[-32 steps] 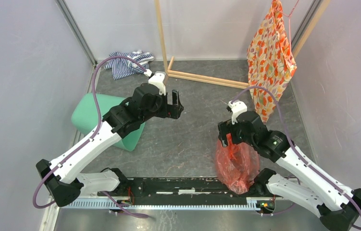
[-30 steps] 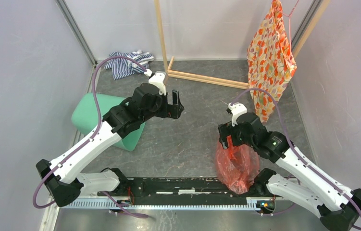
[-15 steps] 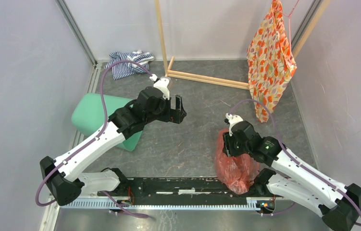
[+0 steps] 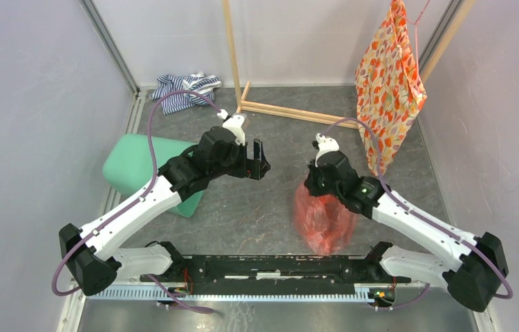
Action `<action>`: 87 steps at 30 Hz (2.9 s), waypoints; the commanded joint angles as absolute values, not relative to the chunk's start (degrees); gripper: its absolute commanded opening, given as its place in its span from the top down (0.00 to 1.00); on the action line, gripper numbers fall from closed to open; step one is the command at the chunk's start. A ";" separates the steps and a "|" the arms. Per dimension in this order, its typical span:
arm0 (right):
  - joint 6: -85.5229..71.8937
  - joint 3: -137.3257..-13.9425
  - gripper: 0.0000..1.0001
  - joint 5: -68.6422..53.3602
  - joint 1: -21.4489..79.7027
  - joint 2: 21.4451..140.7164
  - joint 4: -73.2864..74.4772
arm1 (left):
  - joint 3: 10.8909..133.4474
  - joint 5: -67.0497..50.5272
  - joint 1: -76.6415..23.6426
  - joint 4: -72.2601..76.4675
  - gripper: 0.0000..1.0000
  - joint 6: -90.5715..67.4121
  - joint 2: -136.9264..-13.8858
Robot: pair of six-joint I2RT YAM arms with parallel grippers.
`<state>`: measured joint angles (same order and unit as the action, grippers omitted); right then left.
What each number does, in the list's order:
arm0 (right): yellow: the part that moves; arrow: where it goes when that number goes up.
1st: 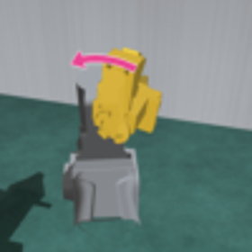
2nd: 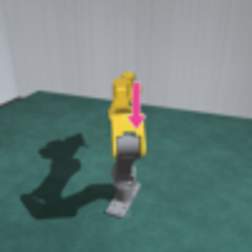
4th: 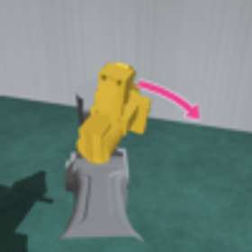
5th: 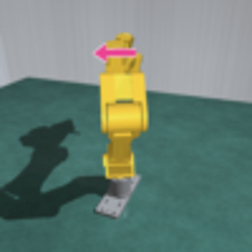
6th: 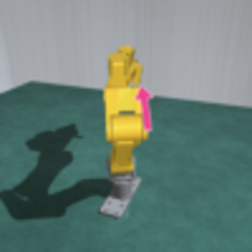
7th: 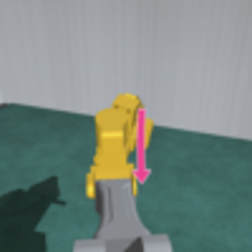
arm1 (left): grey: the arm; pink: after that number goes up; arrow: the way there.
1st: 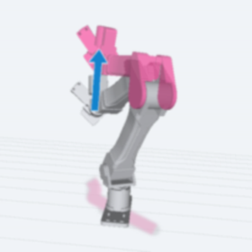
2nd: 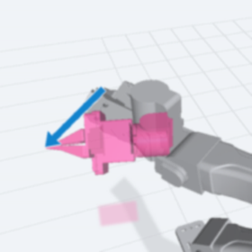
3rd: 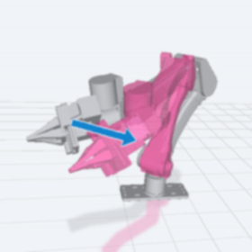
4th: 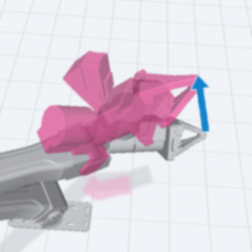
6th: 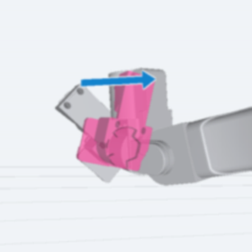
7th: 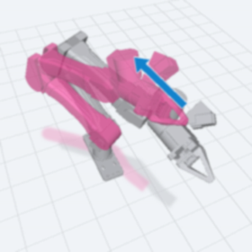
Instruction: Put the trash bags into the trash bin
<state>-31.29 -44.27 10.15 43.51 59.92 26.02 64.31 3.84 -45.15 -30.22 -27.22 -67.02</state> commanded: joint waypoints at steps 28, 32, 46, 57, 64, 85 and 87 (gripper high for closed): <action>-26.22 -41.37 0.23 13.59 34.63 58.26 17.79 | 67.37 2.40 -48.48 -21.87 0.14 -28.66 -80.11; -26.20 -35.78 0.24 14.71 32.07 54.76 17.95 | 69.96 3.77 -50.58 -21.35 0.14 -28.52 -84.24; -23.13 -28.35 0.26 10.49 24.86 55.86 10.29 | 68.01 13.04 -50.73 -21.70 0.78 -26.74 -94.65; -24.73 -24.90 0.30 3.27 24.06 64.64 -4.63 | 63.02 11.28 -48.38 -17.90 0.98 -25.50 -95.20; -27.85 -26.40 0.49 0.27 22.20 70.85 -11.62 | 62.40 10.27 -47.11 -16.42 0.98 -24.68 -94.21; -16.34 -70.63 1.00 2.99 16.88 56.59 19.66 | 69.68 0.28 -33.02 -19.87 0.98 -21.24 -81.93; -15.03 -73.73 1.00 1.04 16.96 56.75 21.17 | 69.33 -0.96 -32.96 -19.29 0.98 -21.75 -81.29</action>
<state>-18.74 -67.48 4.36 17.02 56.58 16.56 68.79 2.39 -32.86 -19.14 -25.15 -81.47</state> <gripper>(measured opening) 0.006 0.026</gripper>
